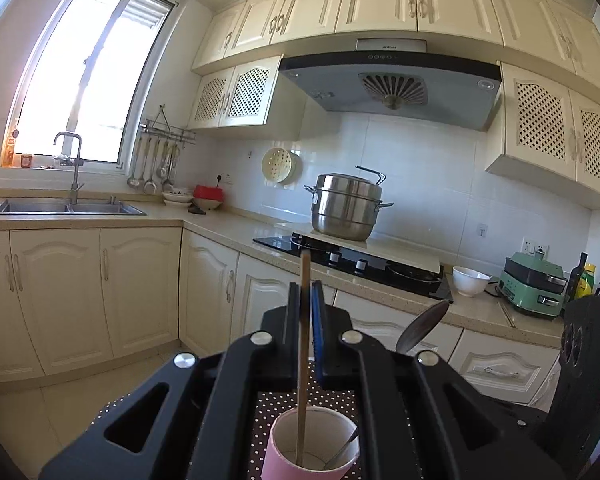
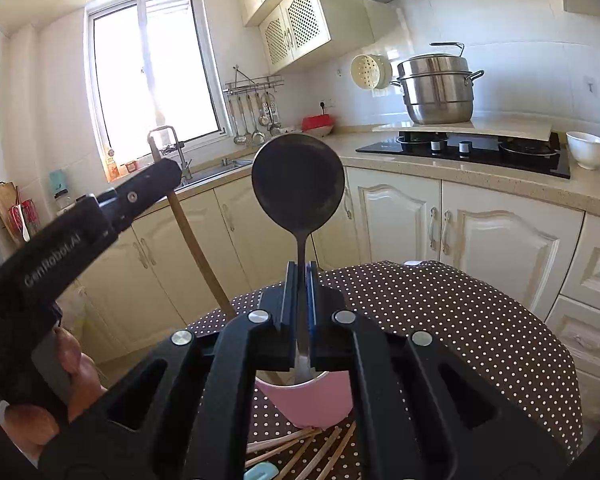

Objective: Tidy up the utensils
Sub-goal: 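Lift and drop the spoon into the pink cup with the right tool while the left drops its chopstick in, then grasp a chopstick on the table with the right tool while the left tool grasps another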

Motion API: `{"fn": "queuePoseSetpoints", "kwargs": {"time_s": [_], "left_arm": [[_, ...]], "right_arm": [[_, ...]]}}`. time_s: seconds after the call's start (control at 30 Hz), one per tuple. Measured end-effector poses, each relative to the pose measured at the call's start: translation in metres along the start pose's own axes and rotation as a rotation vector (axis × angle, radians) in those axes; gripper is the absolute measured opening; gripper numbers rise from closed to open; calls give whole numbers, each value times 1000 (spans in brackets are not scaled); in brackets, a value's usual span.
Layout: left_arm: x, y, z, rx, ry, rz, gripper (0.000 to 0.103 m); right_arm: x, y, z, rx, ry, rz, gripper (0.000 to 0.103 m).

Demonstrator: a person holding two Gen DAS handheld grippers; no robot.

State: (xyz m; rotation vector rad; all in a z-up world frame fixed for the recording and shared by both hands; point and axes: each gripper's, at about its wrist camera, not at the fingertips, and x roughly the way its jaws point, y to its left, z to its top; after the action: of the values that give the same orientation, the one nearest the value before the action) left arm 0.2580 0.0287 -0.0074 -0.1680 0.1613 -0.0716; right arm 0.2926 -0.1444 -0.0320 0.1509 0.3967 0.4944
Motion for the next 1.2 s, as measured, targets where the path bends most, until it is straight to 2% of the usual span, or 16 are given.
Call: {"fn": "queuePoseSetpoints", "kwargs": {"time_s": [0.03,0.13,0.3,0.53,0.67,0.87,1.07,1.2], "left_arm": [[1,1,-2,3,11,-1,8],[0,4,-9,3,25,9,34],[-5,10,-16,11,44,24,36],[-15,23,-24,-7,81,38,53],[-20,30,-28,-13,127,44,56],[-25,46,-39,-56,259,35,59],[-35,54,-54,-55,336,51,59],[-42,57,-68,-47,401,48,59]], "right_arm": [[0,0,0,2,1,1,4],[1,1,-1,4,6,-2,5],[0,2,-3,2,13,-11,5],[2,4,-5,5,29,-21,5],[3,6,-9,9,51,-32,7],[1,10,-11,10,67,-55,9],[-11,12,-15,9,82,-56,9],[-20,17,-28,-16,135,-36,9]]}}
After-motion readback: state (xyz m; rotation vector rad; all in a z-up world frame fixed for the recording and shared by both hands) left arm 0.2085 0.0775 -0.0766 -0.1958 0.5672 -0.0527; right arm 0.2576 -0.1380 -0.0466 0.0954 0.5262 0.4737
